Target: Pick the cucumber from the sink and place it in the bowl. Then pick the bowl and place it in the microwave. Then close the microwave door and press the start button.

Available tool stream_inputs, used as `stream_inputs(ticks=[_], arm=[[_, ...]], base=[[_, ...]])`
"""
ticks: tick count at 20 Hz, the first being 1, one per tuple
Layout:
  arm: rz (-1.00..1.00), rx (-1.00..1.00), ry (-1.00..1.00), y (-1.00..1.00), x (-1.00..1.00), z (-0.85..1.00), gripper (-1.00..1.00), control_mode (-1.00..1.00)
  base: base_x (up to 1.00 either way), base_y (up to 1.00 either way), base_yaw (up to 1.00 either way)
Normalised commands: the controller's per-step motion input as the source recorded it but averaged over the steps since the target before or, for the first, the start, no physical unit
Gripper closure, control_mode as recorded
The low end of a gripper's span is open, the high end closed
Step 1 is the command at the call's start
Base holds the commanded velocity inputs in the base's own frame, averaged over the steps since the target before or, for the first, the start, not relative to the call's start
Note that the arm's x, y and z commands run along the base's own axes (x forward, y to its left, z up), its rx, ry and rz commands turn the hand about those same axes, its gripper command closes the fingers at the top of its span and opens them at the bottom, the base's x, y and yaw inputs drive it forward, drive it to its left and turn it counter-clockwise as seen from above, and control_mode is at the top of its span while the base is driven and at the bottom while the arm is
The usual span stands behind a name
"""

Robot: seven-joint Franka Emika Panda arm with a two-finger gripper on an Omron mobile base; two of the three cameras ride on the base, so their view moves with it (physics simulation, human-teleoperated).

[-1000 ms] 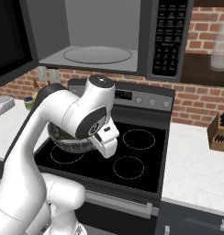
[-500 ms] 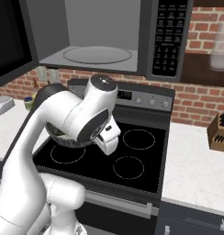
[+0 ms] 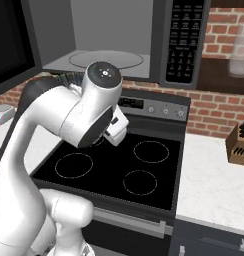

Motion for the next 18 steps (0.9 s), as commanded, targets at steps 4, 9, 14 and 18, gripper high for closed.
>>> stream_inputs(ticks=[4,9,14,18], arm=[[0.0,0.0,0.0,0.11,0.46,0.36,1.0,-1.0],[0.0,0.0,0.0,0.0,0.69,0.24,1.0,-1.0],[0.0,0.0,0.0,0.0,0.6,0.43,1.0,-1.0],[0.0,0.0,0.0,0.0,0.52,0.39,1.0,-1.0]], base=[[0.0,0.0,0.0],[0.0,0.0,0.0],[0.0,0.0,0.0],[0.0,0.0,0.0]])
